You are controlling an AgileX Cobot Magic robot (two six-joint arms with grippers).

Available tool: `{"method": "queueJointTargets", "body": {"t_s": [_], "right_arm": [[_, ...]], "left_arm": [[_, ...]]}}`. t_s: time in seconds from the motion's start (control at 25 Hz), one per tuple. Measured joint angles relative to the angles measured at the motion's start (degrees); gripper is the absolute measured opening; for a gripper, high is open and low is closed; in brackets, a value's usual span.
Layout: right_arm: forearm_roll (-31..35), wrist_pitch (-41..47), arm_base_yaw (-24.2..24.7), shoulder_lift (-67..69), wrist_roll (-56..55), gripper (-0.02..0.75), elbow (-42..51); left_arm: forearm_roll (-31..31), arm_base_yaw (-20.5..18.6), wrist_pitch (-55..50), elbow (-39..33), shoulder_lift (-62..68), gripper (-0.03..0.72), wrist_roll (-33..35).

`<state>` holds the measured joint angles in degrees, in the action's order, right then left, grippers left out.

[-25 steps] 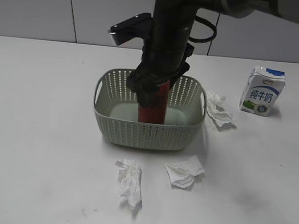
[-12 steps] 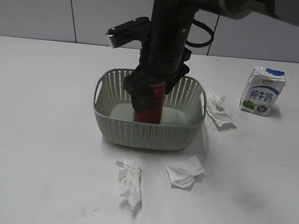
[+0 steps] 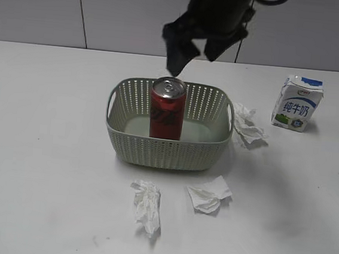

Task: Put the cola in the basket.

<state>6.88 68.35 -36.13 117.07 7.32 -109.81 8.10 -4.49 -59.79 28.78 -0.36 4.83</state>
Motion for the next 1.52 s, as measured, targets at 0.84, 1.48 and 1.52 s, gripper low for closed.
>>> {"method": "queueJointTargets", "body": {"t_s": [0.84, 1.48, 1.52], "right_arm": [[0.5, 0.0, 25.9, -17.4, -5.8, 0.617, 16.7], [-6.2, -7.3, 25.9, -56.0, -8.2, 0.584, 59.3], [-6.2, -7.8, 25.9, -58.1, -8.2, 0.584, 61.5]], "left_arm": [[0.0, 0.0, 0.0, 0.0, 0.0, 0.217, 0.0], [0.0, 0.0, 0.0, 0.0, 0.0, 0.217, 0.0], [0.0, 0.0, 0.0, 0.0, 0.0, 0.217, 0.0]]}}
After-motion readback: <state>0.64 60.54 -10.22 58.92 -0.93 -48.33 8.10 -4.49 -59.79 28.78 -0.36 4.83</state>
